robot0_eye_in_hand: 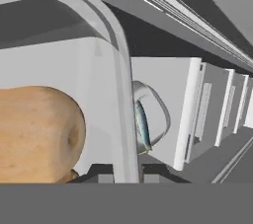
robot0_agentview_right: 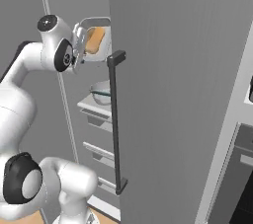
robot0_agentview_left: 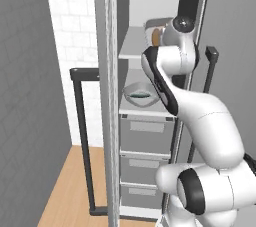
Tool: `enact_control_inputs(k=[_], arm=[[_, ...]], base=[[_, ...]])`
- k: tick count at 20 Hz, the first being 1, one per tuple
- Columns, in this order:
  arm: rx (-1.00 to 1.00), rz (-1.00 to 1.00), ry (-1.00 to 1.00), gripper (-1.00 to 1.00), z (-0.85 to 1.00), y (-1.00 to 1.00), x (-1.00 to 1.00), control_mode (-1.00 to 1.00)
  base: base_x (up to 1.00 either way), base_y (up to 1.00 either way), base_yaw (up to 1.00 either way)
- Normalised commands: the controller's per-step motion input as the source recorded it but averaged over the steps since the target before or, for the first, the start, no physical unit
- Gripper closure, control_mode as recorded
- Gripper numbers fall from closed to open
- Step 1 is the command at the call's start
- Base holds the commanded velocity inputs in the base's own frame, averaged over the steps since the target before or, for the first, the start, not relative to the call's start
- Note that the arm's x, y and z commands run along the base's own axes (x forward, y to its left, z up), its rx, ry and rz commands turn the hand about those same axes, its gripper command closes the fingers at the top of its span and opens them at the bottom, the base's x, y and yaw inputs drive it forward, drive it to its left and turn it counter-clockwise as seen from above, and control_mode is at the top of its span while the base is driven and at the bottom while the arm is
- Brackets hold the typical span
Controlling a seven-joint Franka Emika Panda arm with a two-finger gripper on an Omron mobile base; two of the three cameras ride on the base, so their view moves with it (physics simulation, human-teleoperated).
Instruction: Take the meat container that has the fish and place it on the second highest rack of the freezer. Then take the vegetable container that has the squash and sweet potato and place it on the highest rack of the freezer.
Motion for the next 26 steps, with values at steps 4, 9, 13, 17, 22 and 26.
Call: enact_control_inputs(k=[4,9,13,17,22,26], arm=[[0.06,0.00,0.03,1.00,0.00,-0.20,0.75,-1.00],[0.00,0.00,0.08,1.00,0.00,-0.10,0.71,-1.00],[0.00,0.00,0.12,1.00,-0.15,0.00,0.68,-1.00],[0.00,0.00,0.04,1.00,-0.28,0.00,0.57,-1.00],[0.00,0.00,0.00,1.00,-0.06,0.00,0.58,-1.00],[0.00,0.00,-0.04,-1.00,-0.38,0.00,0.09,-1.00]], base=[[0.00,0.00,0.00],[0.00,0.00,0.00],[0.00,0.00,0.00],[0.00,0.00,0.00],[0.00,0.00,0.00],[0.00,0.00,0.00]])
